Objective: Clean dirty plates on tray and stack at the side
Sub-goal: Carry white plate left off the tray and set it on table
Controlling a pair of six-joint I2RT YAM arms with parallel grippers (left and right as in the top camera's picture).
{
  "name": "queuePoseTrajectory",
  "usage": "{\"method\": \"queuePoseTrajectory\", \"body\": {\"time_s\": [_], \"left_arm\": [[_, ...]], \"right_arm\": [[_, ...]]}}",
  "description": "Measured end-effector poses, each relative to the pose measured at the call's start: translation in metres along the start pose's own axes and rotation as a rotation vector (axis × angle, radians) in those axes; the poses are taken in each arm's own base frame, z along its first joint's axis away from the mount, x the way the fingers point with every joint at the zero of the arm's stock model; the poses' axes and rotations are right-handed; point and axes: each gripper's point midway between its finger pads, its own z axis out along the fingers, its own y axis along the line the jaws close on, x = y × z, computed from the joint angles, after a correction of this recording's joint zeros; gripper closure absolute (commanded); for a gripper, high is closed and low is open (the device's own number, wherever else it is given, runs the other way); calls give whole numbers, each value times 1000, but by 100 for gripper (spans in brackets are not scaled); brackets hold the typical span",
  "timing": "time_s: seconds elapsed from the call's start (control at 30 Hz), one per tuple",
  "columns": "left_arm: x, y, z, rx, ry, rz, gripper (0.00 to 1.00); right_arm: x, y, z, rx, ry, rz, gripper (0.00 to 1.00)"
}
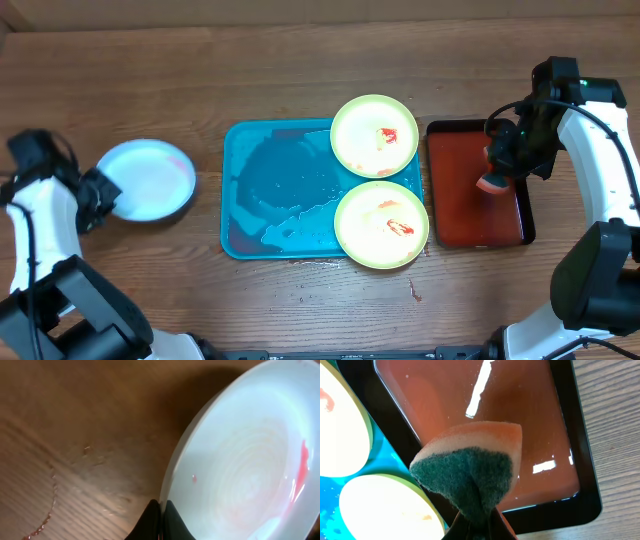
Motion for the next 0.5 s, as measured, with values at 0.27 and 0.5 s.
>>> {"method": "queuePoseTrajectory", "body": {"time_s": [0.27, 0.5], "left_arm": [[17, 15, 37, 34, -18, -67, 96], [42, 5, 50, 54, 26, -37, 96]], "right_arm": [[-1, 0, 0, 0, -3, 0, 96], [0, 0, 0, 0, 0, 0, 96]]}}
